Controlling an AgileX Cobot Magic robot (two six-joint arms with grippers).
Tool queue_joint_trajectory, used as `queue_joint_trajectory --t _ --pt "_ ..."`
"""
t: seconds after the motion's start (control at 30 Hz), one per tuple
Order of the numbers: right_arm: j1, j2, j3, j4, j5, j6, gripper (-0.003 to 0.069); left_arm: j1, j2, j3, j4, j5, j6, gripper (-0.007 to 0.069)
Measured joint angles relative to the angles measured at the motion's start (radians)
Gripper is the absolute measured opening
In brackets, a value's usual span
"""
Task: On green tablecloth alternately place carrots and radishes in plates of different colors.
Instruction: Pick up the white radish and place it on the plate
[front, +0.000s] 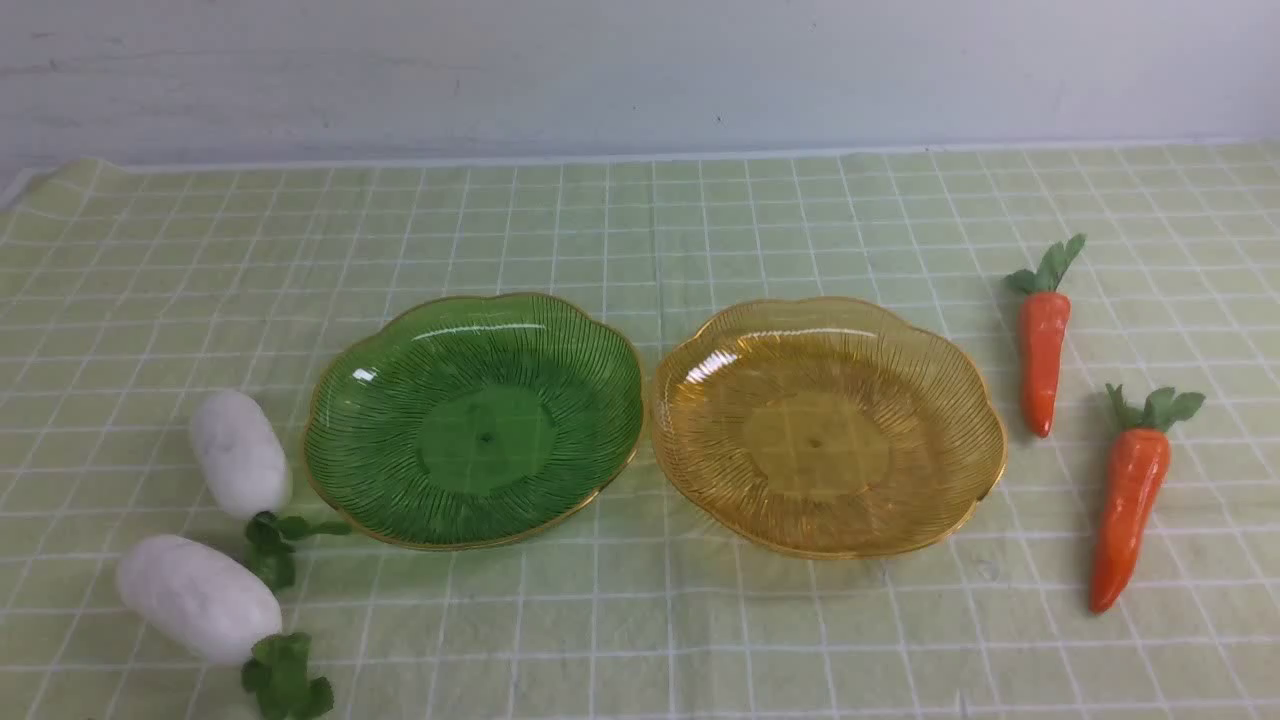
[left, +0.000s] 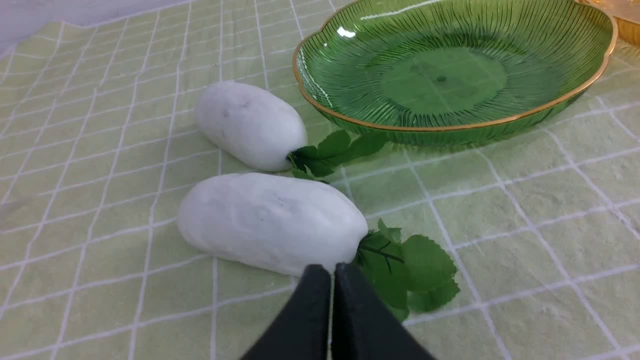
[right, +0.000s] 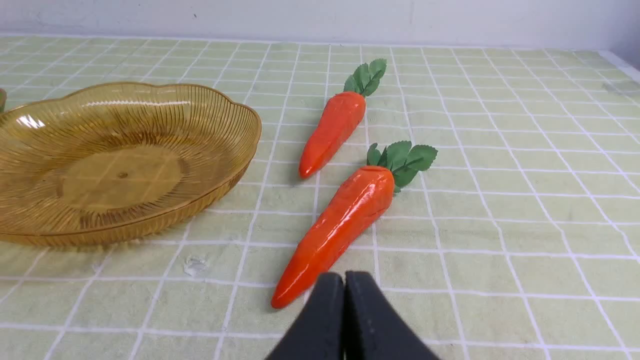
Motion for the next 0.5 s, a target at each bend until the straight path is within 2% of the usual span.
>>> queue_joint_trajectory --t 0.5 --pt "0.000 0.000 0.000 0.000 0.000 0.000 -0.0014 0.000 0.000 0.000 0.003 -0.007 -0.010 -0.0008"
